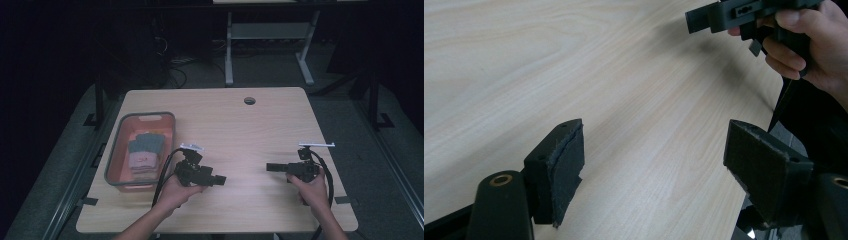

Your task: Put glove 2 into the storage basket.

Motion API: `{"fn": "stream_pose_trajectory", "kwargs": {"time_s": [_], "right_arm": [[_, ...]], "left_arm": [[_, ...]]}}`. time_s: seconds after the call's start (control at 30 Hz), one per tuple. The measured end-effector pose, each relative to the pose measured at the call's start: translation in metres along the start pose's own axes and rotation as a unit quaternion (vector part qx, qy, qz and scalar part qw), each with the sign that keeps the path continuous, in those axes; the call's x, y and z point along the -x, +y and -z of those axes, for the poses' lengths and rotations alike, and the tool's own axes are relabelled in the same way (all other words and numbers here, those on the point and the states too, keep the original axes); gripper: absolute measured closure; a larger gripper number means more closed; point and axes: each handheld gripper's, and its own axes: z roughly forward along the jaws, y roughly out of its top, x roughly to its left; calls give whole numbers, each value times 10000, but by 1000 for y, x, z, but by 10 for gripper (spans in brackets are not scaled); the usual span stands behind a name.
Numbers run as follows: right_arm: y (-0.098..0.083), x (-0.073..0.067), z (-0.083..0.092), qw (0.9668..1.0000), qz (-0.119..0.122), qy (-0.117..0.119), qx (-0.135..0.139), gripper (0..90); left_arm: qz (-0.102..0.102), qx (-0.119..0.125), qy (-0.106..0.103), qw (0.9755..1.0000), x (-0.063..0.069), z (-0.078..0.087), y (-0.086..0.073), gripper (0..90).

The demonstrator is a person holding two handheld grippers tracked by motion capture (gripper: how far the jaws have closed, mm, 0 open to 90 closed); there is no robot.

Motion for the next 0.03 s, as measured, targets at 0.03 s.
{"fn": "stream_pose_trajectory", "kwargs": {"time_s": [0.03], "right_arm": [[-3,0,1,10000,27,13,26,408]], "left_arm": [[20,40,-25,10000,1,-1,-1,239]]}}
